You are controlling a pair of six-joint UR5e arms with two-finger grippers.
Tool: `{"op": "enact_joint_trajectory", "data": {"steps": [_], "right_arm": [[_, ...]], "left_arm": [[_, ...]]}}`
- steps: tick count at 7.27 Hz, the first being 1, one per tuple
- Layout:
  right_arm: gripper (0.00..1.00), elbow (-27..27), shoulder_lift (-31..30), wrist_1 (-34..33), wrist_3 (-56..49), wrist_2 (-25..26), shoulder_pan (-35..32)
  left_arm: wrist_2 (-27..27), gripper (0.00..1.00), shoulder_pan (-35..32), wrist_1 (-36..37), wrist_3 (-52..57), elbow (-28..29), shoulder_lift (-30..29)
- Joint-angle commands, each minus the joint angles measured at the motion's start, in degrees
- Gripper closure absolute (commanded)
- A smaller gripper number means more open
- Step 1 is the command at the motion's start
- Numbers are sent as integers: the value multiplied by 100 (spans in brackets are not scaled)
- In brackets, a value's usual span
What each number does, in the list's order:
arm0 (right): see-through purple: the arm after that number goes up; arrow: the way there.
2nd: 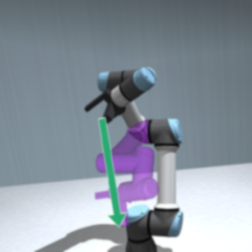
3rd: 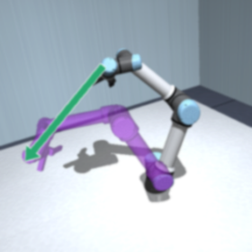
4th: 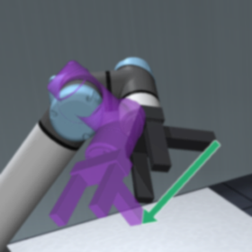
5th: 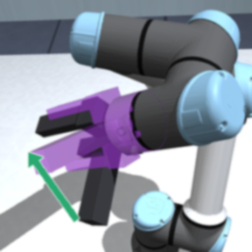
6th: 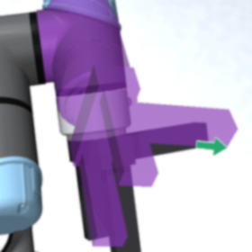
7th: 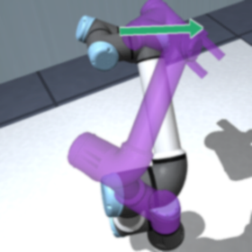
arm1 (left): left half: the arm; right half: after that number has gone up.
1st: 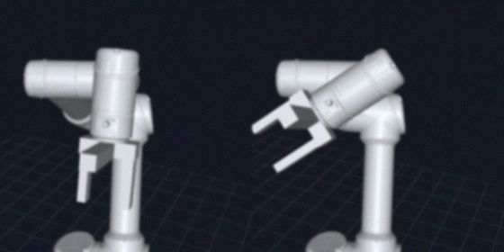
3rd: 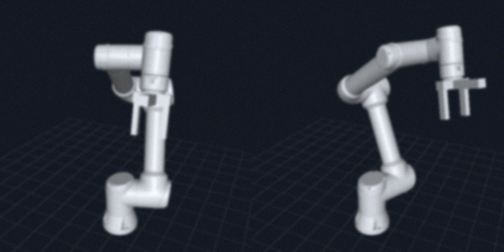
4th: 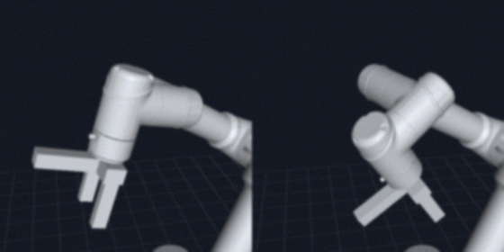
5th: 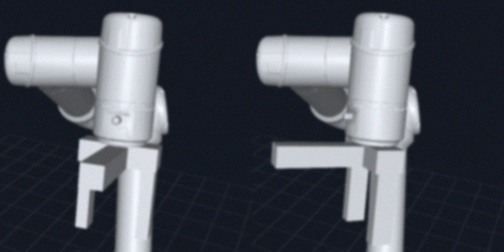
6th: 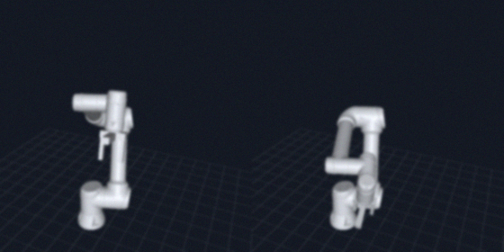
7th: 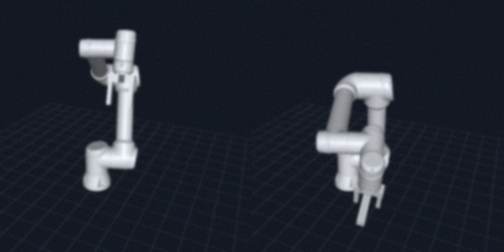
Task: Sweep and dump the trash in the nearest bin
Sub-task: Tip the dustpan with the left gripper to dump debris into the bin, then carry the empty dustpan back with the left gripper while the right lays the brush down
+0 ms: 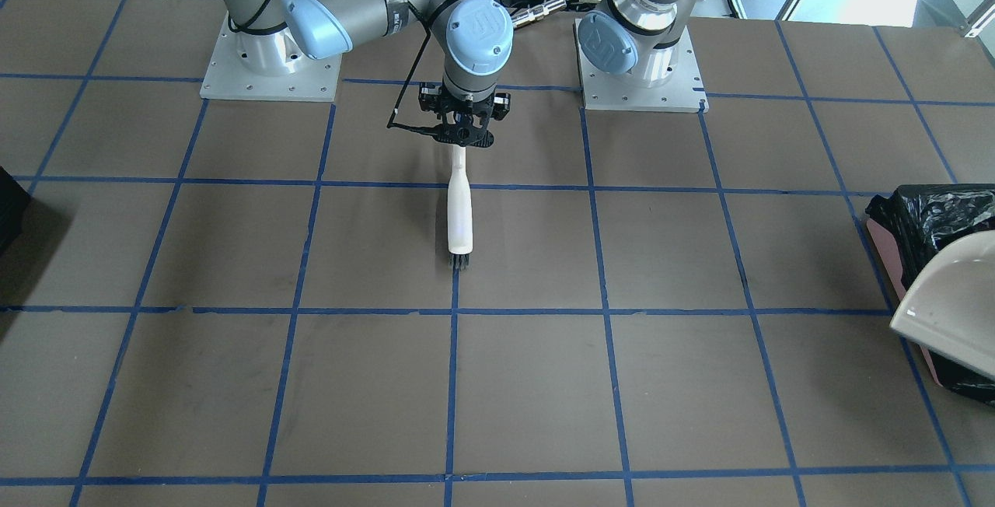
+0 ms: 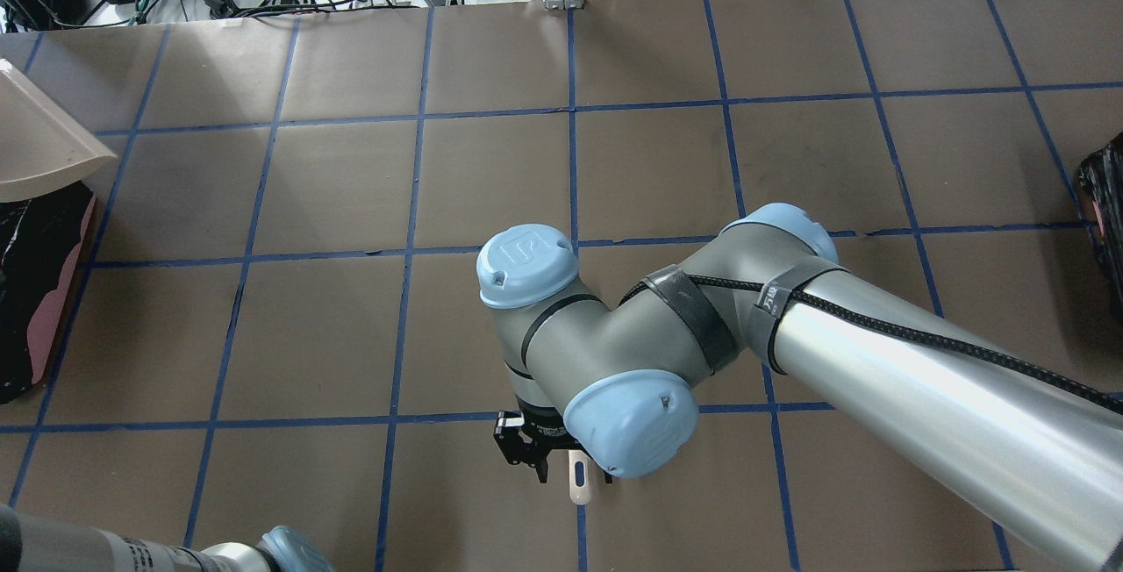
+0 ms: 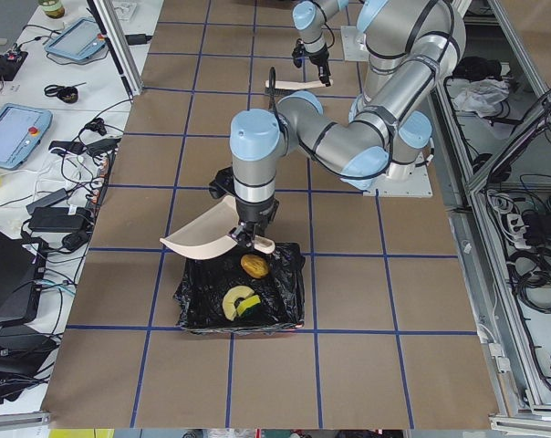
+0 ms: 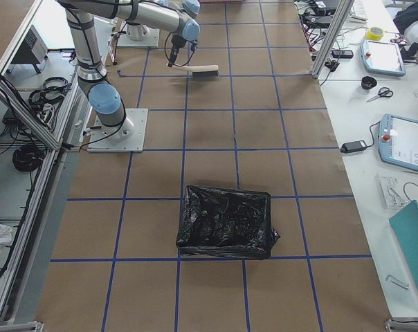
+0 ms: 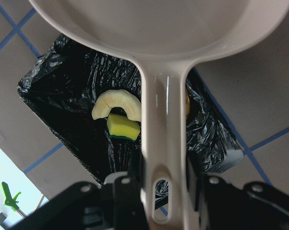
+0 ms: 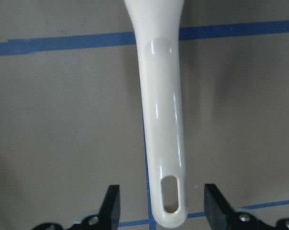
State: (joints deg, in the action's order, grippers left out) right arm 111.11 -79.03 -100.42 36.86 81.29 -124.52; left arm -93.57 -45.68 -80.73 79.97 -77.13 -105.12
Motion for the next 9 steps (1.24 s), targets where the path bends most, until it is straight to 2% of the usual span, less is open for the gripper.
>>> {"op": "enact_joint_trajectory", "data": {"steps": [1, 3, 5, 6, 7, 9], "right_arm": [[0, -307, -303, 119, 14, 88, 42], [0, -1096, -638, 566, -91, 648, 287], [0, -2299, -614, 1049, -300, 598, 620], [0, -2618, -613, 1225, -876, 651, 866], [0, -2734, -657, 1340, -1683, 651, 1269], [0, -2735, -797, 1437, -3153, 669, 2148]], "left_arm": [[102, 100, -1227, -83, -1792, -161, 132], [505, 100, -1976, -233, -3288, -197, 63], [699, 100, -2775, -155, -4992, -241, -43], [700, 100, -3162, -93, -5731, -363, -61], [700, 100, -3592, 82, -6356, -512, -122], [700, 100, -4480, 1107, -7367, -837, -333]]}}
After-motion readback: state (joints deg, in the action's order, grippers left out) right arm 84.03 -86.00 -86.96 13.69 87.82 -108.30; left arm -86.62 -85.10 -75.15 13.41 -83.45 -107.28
